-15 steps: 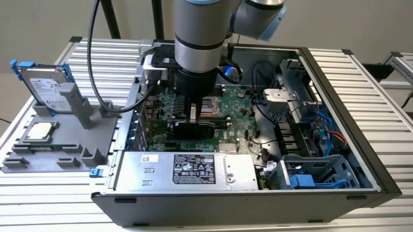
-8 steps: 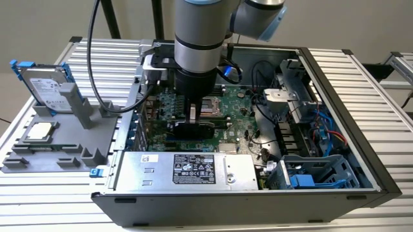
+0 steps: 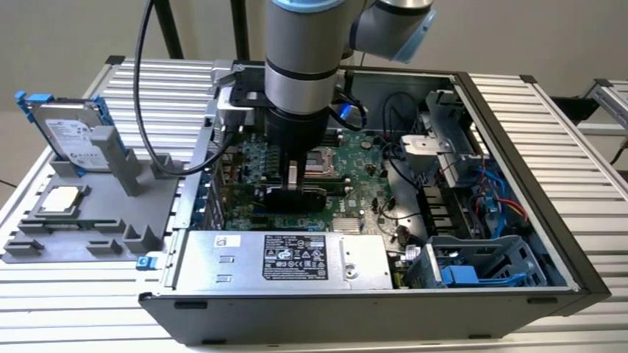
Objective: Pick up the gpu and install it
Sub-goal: 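Insert the gpu into the slot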
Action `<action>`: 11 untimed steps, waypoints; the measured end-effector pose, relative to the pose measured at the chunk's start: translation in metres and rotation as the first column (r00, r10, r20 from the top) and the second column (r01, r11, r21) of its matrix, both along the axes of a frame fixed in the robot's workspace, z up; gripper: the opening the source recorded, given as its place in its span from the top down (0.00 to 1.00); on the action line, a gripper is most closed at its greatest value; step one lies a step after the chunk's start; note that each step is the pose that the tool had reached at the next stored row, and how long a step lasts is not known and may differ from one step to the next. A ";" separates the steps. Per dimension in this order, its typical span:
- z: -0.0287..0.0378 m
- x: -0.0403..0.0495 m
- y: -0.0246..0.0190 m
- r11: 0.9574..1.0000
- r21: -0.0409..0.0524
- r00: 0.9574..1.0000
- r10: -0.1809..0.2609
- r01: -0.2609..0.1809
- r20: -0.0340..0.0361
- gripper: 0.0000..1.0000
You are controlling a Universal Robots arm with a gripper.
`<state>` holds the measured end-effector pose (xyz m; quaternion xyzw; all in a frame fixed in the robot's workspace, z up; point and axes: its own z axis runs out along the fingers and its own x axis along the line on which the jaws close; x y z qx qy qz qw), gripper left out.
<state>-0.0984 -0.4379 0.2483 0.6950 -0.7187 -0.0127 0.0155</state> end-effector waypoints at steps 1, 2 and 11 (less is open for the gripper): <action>-0.0001 0.0000 0.0000 1.000 0.000 1.000 0.000 0.000 0.000 1.00; -0.0001 0.0000 0.0000 1.000 0.000 1.000 0.000 0.000 0.000 1.00; -0.0013 0.0000 0.0003 1.000 0.003 1.000 0.000 0.000 0.001 0.00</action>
